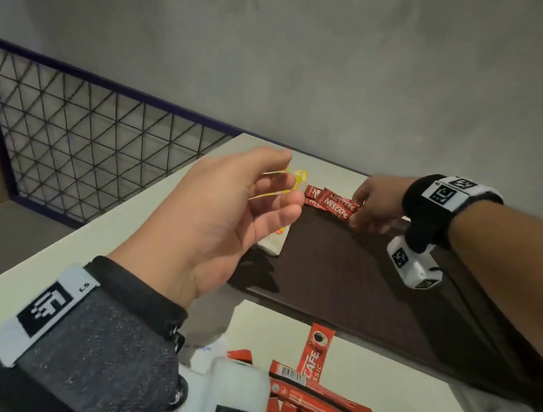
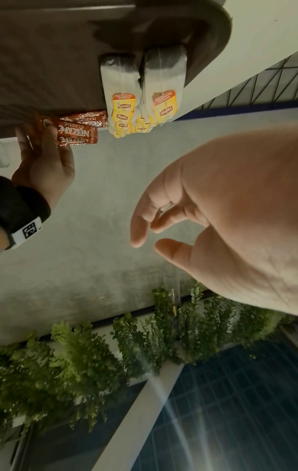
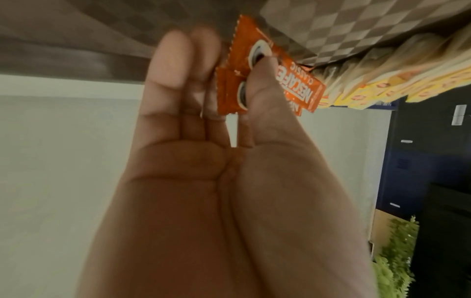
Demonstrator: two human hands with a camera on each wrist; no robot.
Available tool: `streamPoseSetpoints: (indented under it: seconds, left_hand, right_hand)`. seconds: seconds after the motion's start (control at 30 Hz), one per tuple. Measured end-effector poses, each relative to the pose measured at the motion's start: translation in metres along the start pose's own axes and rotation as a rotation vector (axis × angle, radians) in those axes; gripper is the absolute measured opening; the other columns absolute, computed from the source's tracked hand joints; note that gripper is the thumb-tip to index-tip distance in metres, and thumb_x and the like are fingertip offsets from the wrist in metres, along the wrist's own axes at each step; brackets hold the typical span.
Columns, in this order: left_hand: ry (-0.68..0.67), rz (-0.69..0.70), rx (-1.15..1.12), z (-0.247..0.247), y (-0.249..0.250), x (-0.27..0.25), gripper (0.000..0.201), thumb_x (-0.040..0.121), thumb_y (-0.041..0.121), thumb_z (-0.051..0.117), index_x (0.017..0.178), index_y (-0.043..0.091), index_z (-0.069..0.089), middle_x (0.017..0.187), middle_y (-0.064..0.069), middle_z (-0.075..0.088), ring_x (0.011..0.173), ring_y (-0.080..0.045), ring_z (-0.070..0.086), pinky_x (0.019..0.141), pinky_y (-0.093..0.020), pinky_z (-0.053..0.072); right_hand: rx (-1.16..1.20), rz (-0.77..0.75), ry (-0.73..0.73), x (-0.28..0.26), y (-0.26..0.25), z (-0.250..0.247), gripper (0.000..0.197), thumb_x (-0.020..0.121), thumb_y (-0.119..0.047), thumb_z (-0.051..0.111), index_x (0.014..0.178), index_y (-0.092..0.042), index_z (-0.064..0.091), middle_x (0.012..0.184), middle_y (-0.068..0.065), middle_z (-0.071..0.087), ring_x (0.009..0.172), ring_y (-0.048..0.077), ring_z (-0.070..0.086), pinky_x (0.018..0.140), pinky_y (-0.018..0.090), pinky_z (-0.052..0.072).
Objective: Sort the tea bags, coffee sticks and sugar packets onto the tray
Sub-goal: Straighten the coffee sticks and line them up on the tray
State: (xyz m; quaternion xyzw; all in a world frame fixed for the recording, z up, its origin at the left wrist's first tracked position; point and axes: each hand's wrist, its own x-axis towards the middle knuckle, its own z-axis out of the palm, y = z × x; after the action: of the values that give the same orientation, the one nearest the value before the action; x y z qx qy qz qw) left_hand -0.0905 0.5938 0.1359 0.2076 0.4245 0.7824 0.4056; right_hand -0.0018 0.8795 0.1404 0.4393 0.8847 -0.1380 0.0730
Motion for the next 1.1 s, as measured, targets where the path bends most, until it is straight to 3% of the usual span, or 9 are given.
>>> streamPoseSetpoints:
  seconds: [0.1,0.2,0.33,0.67,0.73,0.93,1.1]
  left_hand:
    - [-0.012,-0.004,-0.001,-0.001,-0.001,0.001,0.012,0.093,0.017,0.072,0.088,0.006,0.067,0.071,-0.005,0.069,0.059,-0.014,0.067,0.055,-0.021,0.057]
    - [-0.020,-0.004,-0.002,-0.001,-0.002,0.001,0.012,0.093,0.017,0.072,0.087,0.007,0.068,0.070,-0.005,0.069,0.059,-0.012,0.067,0.055,-0.021,0.057]
    - [-0.018,0.005,-0.003,-0.002,-0.001,0.001,0.012,0.093,0.016,0.071,0.086,0.006,0.068,0.068,-0.004,0.068,0.058,-0.013,0.066,0.055,-0.021,0.057]
    - [-0.010,0.011,0.012,0.000,-0.002,0.000,0.012,0.093,0.015,0.071,0.086,0.007,0.067,0.066,-0.004,0.068,0.056,-0.012,0.066,0.054,-0.021,0.057]
    - [-0.013,0.012,0.013,0.000,-0.002,0.000,0.013,0.093,0.015,0.071,0.083,0.007,0.067,0.067,-0.004,0.068,0.055,-0.012,0.065,0.054,-0.021,0.057]
    - [-0.009,0.017,0.032,0.002,-0.004,0.000,0.014,0.093,0.015,0.071,0.082,0.008,0.067,0.067,-0.004,0.067,0.055,-0.012,0.065,0.053,-0.020,0.056]
    - [-0.004,0.020,0.034,0.003,-0.003,-0.001,0.013,0.093,0.015,0.071,0.083,0.008,0.068,0.068,-0.005,0.067,0.055,-0.012,0.065,0.052,-0.021,0.056]
  right_hand:
    - [0.023,0.017,-0.060,0.007,-0.008,0.002,0.021,0.089,-0.011,0.078,0.100,0.003,0.068,0.069,0.008,0.074,0.057,0.019,0.070,0.062,0.032,0.061]
    - [0.072,0.027,-0.092,0.014,-0.013,0.005,0.031,0.091,-0.006,0.074,0.117,0.008,0.065,0.086,0.016,0.077,0.073,0.027,0.073,0.070,0.037,0.064]
    - [0.103,0.035,-0.082,0.018,-0.016,0.006,0.032,0.090,-0.009,0.076,0.117,0.004,0.066,0.098,0.023,0.076,0.090,0.035,0.076,0.083,0.045,0.063]
    - [0.245,0.044,-0.028,0.023,-0.008,0.010,0.022,0.096,-0.009,0.069,0.113,0.003,0.060,0.100,0.027,0.074,0.090,0.036,0.075,0.091,0.051,0.060]
    - [0.257,0.042,-0.018,0.023,-0.006,0.010,0.018,0.096,-0.010,0.069,0.109,0.001,0.061,0.100,0.027,0.074,0.092,0.037,0.076,0.089,0.049,0.061]
    - [0.259,0.056,0.034,0.023,-0.003,0.011,0.016,0.094,-0.010,0.072,0.105,-0.003,0.062,0.087,0.018,0.078,0.077,0.027,0.078,0.065,0.032,0.064]
    - [0.236,0.056,0.065,0.027,-0.004,0.013,0.019,0.093,-0.008,0.073,0.106,0.001,0.063,0.084,0.018,0.077,0.069,0.025,0.077,0.060,0.030,0.063]
